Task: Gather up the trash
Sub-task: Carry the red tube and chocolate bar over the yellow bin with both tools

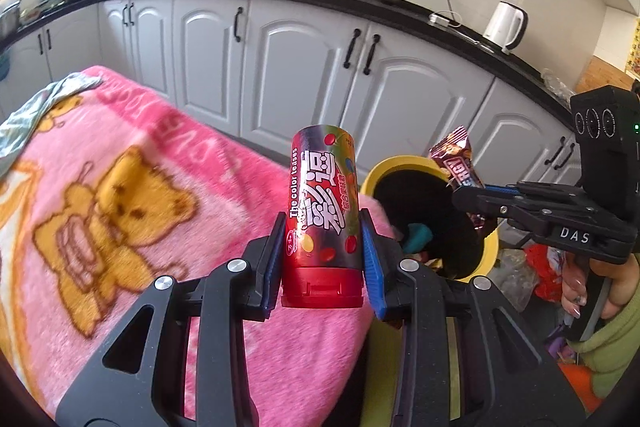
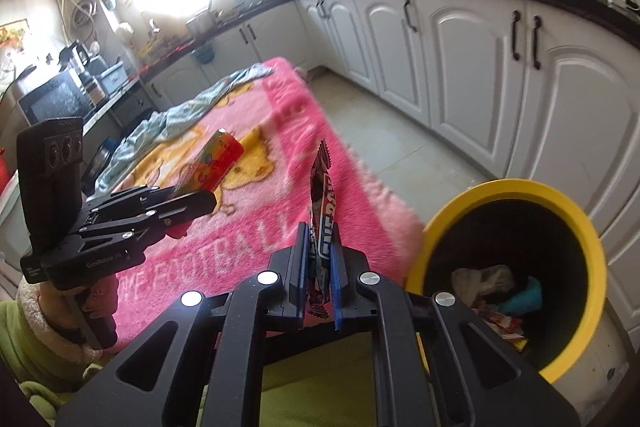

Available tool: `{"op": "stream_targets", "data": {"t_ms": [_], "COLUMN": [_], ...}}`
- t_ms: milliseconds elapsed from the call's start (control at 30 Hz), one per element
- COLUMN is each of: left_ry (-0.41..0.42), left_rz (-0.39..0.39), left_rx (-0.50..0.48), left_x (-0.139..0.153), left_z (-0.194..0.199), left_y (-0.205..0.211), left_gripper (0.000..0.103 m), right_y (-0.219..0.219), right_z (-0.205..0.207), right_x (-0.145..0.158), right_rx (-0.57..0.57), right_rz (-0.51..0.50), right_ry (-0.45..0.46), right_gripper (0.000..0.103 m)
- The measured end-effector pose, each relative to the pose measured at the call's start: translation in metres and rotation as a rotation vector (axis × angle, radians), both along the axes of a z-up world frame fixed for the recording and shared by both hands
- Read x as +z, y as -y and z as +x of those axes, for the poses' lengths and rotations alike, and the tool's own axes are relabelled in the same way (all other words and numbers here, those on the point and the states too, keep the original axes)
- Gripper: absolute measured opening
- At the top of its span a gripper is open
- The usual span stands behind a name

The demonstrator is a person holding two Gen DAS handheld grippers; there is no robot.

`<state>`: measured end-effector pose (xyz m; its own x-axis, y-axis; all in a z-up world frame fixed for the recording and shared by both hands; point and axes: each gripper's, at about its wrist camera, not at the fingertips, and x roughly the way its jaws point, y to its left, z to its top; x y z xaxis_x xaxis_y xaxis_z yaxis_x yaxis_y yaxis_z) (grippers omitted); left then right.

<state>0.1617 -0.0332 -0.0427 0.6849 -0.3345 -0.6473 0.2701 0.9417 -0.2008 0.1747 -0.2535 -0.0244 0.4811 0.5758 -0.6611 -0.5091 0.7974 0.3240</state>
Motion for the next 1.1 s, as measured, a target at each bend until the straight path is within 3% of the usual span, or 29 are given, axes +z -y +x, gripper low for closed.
{"op": "stream_targets", "data": {"t_ms": [567,1100], "left_ry": [0.037,-0.024], "left_rz": [-0.009,-0.005], "left_rx": [-0.090,-0.158], "left_x": [0.013,-0.018], "left_z": [0.017,0.053], "left_y": [0.065,0.135], "left_gripper": [0.027,0.027], "right_y": [0.090,0.149], "right_z": [-0.011,-0.009], "right_x": [0.017,-0.016], "right_rx": [-0.189,-0.324], "right_rz": [0.053,0.047], "right_ry": [0.061,0.026], "right_gripper": [0.009,0.010]}}
